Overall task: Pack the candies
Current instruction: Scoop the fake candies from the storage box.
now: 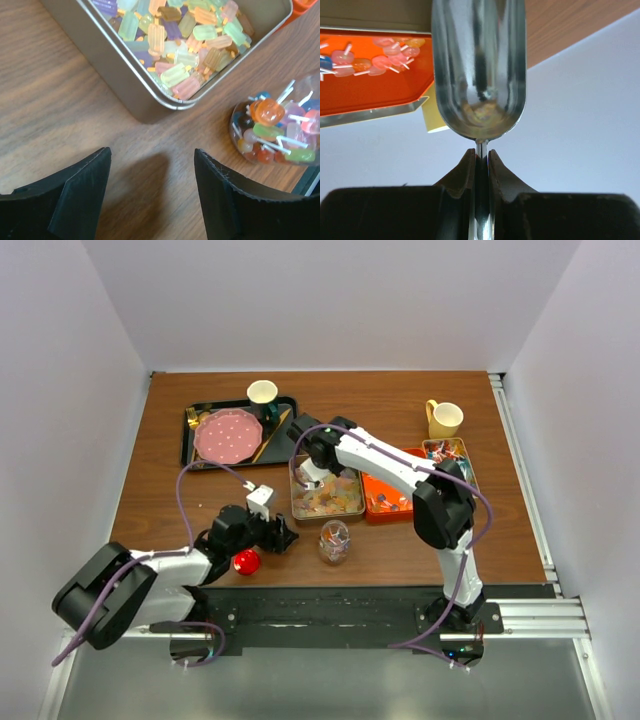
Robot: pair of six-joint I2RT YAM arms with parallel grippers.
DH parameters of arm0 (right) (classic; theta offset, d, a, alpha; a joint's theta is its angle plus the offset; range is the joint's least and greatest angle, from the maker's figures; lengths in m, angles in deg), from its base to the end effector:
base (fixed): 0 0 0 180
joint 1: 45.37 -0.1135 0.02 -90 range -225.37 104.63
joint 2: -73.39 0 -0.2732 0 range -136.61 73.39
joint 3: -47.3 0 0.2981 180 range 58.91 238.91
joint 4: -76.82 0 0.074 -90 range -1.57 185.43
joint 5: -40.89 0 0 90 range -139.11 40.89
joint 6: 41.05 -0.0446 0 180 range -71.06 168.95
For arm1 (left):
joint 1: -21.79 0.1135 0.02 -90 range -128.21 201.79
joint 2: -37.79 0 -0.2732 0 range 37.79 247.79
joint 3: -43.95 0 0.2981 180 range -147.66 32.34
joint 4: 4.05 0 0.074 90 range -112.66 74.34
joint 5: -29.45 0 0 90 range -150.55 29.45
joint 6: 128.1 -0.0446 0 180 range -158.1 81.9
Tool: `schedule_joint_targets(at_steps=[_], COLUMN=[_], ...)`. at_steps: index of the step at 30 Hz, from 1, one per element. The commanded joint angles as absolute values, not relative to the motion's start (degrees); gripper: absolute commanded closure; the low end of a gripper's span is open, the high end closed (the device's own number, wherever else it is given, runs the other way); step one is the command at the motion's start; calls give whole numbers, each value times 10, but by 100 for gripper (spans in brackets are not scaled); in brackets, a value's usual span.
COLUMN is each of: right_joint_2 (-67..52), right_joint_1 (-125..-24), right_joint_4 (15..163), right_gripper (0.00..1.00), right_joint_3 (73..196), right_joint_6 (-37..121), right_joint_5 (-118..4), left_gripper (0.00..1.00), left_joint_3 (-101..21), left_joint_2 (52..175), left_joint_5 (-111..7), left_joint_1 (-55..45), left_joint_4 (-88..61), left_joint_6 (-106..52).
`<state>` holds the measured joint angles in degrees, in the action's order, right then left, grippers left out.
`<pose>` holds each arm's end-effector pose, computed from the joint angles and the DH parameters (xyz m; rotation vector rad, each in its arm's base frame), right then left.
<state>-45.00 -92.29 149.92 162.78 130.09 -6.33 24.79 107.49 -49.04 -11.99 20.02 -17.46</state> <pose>0.3455 0.3251 0.2351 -2.5461 1.3952 -1.1903 0.1779 -0.1297 0.0871 0.3729 2.0847 -0.7879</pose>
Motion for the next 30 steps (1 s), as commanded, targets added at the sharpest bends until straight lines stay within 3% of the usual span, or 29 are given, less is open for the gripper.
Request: schedule_joint_targets(at_steps=[1,7,30], right_joint_2=[-460,-492,-475], right_joint_1=[-921,-923,-986], right_joint_4=[1479,1509,1608], right_gripper=[100,100,100], right_joint_3=[1635,1642,1596], right_joint_6=[1322,1305,1221], right_joint_5=[-1,20,-76], left_gripper=[27,28,30], left_joint_3=[248,241,252], left_joint_2=[1113,1200,1219], left_joint_5=[-487,-478,-462], left_joint_1=[-121,-117,-68], left_joint_4=[310,380,383], left_joint_6=[-155,-133,-116])
